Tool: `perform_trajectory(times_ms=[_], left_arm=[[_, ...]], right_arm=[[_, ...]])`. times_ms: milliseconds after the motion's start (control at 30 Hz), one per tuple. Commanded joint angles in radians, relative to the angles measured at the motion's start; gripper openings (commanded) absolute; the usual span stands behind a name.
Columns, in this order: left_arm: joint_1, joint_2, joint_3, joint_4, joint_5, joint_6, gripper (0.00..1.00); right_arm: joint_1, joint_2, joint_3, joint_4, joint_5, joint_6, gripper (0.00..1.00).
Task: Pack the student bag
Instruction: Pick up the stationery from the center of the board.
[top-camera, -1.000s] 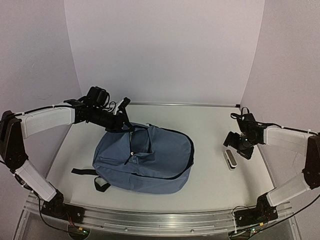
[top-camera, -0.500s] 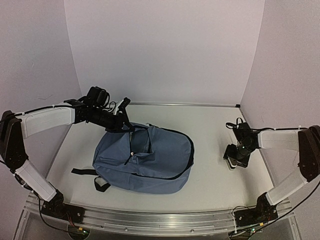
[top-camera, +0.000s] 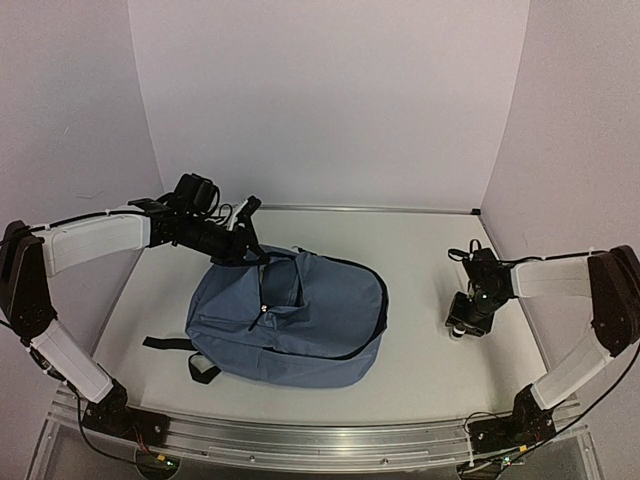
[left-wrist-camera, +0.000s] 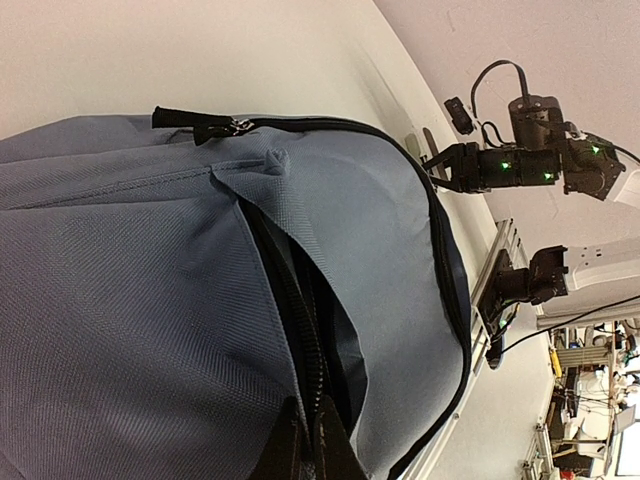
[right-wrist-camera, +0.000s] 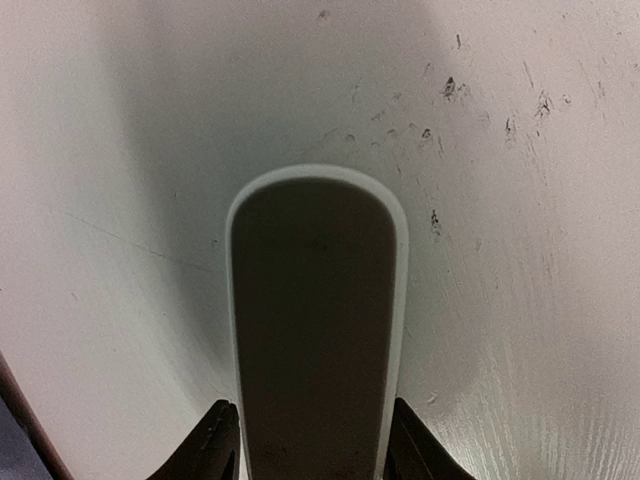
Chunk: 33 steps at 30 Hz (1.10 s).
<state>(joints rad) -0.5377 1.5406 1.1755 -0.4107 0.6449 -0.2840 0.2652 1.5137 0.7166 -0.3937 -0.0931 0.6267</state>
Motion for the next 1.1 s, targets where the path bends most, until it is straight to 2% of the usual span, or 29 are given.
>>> perform_trajectory(times_ms=[0, 167, 333, 433, 767, 900, 1067], left_arm=[[0.002, -0.001, 0.044, 0.022, 0.023, 0.02, 0.0], [0.002, -0.001, 0.044, 0.021, 0.025, 0.02, 0.0], [0.002, -0.002, 0.044, 0.02, 0.026, 0.02, 0.0], [0.002, -0.003, 0.044, 0.02, 0.025, 0.02, 0.0], [0.002, -0.016, 0.04, 0.034, 0.022, -0.006, 0.0], [0.003, -0.016, 0.038, 0.036, 0.031, -0.005, 0.0], [0.002, -0.012, 0.041, 0.035, 0.04, -0.003, 0.0]], right_arm=[[0.012, 0.022, -0.015, 0.024, -0.001, 0.001, 0.47], [0.02, 0.033, -0.013, 0.026, 0.014, 0.011, 0.41], [0.025, 0.024, -0.01, 0.026, 0.017, 0.019, 0.25], [0.027, -0.001, -0.004, 0.024, 0.008, 0.028, 0.2], [0.049, -0.246, 0.086, 0.011, -0.155, 0.064, 0.12], [0.131, -0.32, 0.179, 0.018, -0.231, 0.066, 0.13], [0.323, -0.283, 0.301, 0.086, -0.277, 0.085, 0.14]])
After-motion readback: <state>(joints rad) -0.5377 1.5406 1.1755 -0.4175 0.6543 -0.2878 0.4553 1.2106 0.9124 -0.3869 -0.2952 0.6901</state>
